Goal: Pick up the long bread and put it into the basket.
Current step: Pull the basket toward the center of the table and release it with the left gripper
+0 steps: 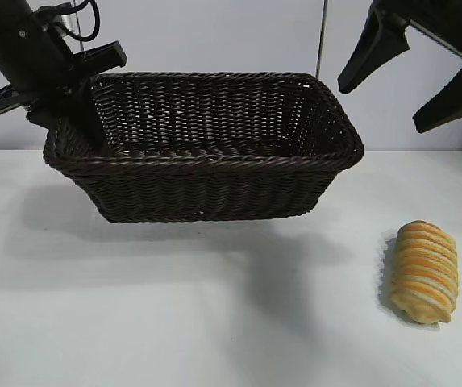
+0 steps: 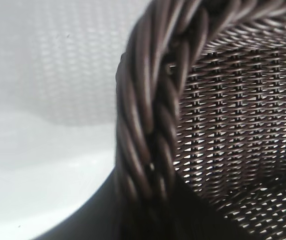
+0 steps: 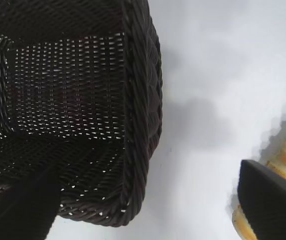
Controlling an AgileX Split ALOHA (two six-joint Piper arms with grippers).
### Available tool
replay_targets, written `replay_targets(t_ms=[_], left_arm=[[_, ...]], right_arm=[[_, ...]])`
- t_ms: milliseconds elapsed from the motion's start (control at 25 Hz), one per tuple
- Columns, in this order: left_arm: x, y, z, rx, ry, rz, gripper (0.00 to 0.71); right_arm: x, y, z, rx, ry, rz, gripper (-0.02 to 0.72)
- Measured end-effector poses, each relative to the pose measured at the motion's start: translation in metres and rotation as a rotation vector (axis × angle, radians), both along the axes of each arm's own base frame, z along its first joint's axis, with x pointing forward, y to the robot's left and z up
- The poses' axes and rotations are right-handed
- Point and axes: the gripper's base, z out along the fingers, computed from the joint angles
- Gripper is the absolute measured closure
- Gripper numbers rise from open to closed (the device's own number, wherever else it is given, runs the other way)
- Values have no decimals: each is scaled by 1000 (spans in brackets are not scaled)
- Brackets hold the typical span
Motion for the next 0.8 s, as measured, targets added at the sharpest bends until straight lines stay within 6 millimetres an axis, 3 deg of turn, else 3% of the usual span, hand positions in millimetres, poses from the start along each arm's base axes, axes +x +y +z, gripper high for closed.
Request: replay_targets(t_ms=[200,400,480,560,640,680,800], left_arm=[[6,0,-26,26,30,-10,612],[8,-1,-28,24,10,-5,612],[8,-1,-28,21,10,-4,581],[8,-1,-28,18,11,-2,454],[7,-1,-28,12,21,-2,227],[7,-2,-28,10,27,-3,156],[7,-2,-23,5,33,-12,49]], right_arm=[[0,0,0,0,4,2,20],[0,0,0,0,5,3,20],[0,0,0,0,5,3,20],[0,0,0,0,5,3,20],[0,0,0,0,5,3,20],[0,0,0,0,5,3,20],[0,0,0,0,5,3,20]])
